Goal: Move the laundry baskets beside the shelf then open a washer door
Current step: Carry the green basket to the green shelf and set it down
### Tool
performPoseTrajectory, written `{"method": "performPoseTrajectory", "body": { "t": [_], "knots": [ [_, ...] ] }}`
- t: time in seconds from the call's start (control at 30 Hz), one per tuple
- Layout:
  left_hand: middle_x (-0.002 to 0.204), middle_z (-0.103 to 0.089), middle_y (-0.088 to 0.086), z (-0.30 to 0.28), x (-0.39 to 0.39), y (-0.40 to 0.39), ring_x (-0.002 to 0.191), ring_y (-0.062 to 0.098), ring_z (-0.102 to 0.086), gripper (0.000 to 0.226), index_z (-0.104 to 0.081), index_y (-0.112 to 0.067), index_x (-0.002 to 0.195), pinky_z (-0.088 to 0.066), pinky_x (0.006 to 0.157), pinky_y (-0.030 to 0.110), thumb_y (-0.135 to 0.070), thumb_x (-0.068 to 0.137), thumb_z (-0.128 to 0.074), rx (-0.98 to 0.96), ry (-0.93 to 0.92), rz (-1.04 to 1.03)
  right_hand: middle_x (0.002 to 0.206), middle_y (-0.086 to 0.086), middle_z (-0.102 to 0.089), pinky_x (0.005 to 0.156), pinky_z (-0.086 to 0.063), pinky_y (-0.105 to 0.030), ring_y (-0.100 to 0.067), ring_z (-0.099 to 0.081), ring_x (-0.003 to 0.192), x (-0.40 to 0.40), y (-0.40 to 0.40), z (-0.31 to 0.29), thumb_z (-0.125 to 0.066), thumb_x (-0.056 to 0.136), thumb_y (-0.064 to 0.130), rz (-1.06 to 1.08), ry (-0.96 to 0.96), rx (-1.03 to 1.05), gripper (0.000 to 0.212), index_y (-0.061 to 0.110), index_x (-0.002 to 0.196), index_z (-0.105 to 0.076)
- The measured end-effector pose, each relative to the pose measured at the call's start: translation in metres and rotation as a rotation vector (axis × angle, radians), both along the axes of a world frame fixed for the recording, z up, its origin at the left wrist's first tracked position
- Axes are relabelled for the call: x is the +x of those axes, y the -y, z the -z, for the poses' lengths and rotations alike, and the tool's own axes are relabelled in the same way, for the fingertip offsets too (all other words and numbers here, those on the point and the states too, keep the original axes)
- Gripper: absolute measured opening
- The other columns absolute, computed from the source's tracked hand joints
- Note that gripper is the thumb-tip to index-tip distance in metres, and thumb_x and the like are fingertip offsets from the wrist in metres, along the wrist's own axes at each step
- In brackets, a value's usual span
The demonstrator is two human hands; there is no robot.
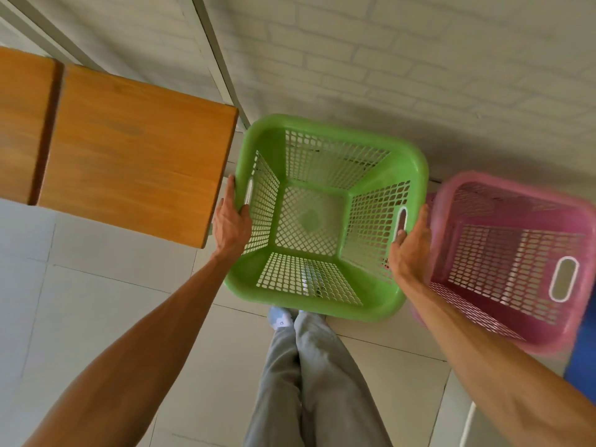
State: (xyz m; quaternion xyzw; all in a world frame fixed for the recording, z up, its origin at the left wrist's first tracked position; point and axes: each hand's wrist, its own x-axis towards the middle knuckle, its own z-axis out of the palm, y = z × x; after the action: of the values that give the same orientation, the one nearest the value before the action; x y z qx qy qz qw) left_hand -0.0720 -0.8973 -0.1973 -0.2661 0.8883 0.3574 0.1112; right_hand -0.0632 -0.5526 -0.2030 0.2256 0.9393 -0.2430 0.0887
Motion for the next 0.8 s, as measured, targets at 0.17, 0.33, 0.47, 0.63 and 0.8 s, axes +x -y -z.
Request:
{"method": "performPoseTrajectory", "body": {
  "t": [0.17, 0.33, 0.47, 0.63, 0.8],
  "knots": [
    [0.132, -0.065, 0.014, -0.105, 0.019, -0.002, 0.049, 0.013, -0.056, 0.071, -0.018, -0.024, 0.161, -0.049, 0.038, 0.022, -0.011, 0.1, -0.051, 0.085, -0.06, 0.007, 0.121, -0.021, -0.063, 0.07, -0.051, -0.032, -0.034, -0.069, 0.095, -0.006, -0.012, -0.11, -0.058, 0.102, 0.009, 0.037, 0.031, -0.018, 0.075, 0.024, 0.165, -0.022],
    [0.131, -0.065, 0.007, -0.23, 0.036, 0.006, 0.048, 0.004, -0.057, 0.07, -0.025, -0.025, 0.159, -0.049, 0.038, 0.015, -0.015, 0.098, -0.057, 0.08, -0.14, -0.011, 0.13, -0.016, -0.065, 0.081, -0.054, -0.032, -0.032, -0.069, 0.108, -0.006, -0.022, -0.234, -0.059, 0.101, 0.011, -0.07, -0.027, -0.118, 0.072, 0.025, 0.163, -0.028],
    [0.1, -0.067, -0.002, -0.317, 0.05, 0.03, 0.048, -0.009, -0.058, 0.071, -0.036, -0.024, 0.156, -0.046, 0.042, 0.007, -0.017, 0.091, -0.064, 0.072, -0.227, -0.084, 0.138, -0.002, -0.064, 0.055, -0.049, 0.0, 0.008, -0.067, 0.081, -0.013, -0.026, -0.322, -0.066, 0.096, 0.01, -0.156, -0.041, -0.276, 0.076, 0.033, 0.16, -0.032],
    [0.097, -0.071, 0.0, -0.398, 0.082, 0.066, 0.058, -0.003, -0.065, 0.073, -0.039, -0.03, 0.153, -0.055, 0.053, 0.014, -0.017, 0.088, -0.069, 0.068, -0.272, -0.187, 0.125, -0.001, -0.069, 0.048, -0.041, 0.004, 0.017, -0.063, 0.066, -0.031, -0.003, -0.398, -0.073, 0.087, 0.01, -0.277, -0.082, -0.344, 0.083, 0.032, 0.159, -0.039],
    [0.09, -0.074, 0.002, -0.445, 0.139, 0.104, 0.064, 0.007, -0.071, 0.073, -0.045, -0.032, 0.15, -0.057, 0.066, 0.026, -0.017, 0.083, -0.072, 0.02, -0.318, -0.39, 0.12, -0.001, -0.074, 0.058, -0.04, 0.008, -0.001, -0.065, 0.08, -0.047, 0.055, -0.448, -0.077, 0.081, 0.013, -0.429, -0.17, -0.435, 0.077, 0.035, 0.15, -0.051]
  ]
}}
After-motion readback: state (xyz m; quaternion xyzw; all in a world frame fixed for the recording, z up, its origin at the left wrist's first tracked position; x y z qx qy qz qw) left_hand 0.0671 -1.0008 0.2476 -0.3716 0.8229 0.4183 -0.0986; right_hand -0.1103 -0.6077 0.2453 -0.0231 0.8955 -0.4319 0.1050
